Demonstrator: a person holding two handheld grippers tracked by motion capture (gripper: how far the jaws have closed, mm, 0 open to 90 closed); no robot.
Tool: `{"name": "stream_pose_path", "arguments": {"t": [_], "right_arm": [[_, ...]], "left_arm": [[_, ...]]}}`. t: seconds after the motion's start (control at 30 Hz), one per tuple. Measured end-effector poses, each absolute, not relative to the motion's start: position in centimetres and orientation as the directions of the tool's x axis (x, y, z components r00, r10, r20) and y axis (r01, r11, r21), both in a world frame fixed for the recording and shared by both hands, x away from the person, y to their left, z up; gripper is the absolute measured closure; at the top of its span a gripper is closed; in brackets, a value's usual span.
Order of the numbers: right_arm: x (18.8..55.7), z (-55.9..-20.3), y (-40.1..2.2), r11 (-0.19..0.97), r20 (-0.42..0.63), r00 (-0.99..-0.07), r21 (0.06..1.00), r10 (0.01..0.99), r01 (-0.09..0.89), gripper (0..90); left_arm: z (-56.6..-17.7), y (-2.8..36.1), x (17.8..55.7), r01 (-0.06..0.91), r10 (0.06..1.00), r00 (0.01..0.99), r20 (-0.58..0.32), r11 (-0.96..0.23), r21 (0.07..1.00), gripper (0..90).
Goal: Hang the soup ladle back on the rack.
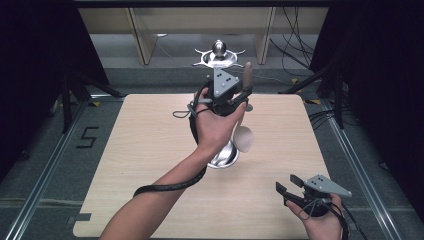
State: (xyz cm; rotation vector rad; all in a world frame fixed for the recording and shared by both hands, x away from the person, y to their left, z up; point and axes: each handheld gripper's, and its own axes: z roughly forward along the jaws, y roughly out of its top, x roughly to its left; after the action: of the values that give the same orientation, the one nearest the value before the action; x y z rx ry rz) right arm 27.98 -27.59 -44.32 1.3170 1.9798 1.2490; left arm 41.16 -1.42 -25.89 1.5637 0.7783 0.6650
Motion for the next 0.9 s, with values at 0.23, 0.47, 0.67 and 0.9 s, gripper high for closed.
{"name": "stream_pose_path", "arguments": {"t": [0.23,0.47,0.67,0.9], "right_arm": [[27.98,-44.37,-27.5,0.122,0.127,-0.444,0.862,0.887,0.491,40.2],[27.95,-44.35,-27.49,0.119,0.131,-0.442,0.861,0.888,0.495,40.3],[27.89,-44.38,-27.43,0.108,0.141,-0.433,0.859,0.89,0.501,40.1],[27.82,-44.39,-27.35,0.096,0.155,-0.428,0.855,0.89,0.51,40.1]], "left_arm": [[-25.87,-1.32,41.16,0.116,0.797,0.603,-0.02,-0.063,0.991,73.6],[-25.88,-1.23,41.17,0.117,0.801,0.598,-0.022,-0.06,0.991,73.6],[-25.97,-1.13,41.17,0.12,0.808,0.589,-0.025,-0.057,0.991,73.6],[-26.0,-1.06,41.12,0.121,0.808,0.588,-0.033,-0.048,0.991,73.6]]}}
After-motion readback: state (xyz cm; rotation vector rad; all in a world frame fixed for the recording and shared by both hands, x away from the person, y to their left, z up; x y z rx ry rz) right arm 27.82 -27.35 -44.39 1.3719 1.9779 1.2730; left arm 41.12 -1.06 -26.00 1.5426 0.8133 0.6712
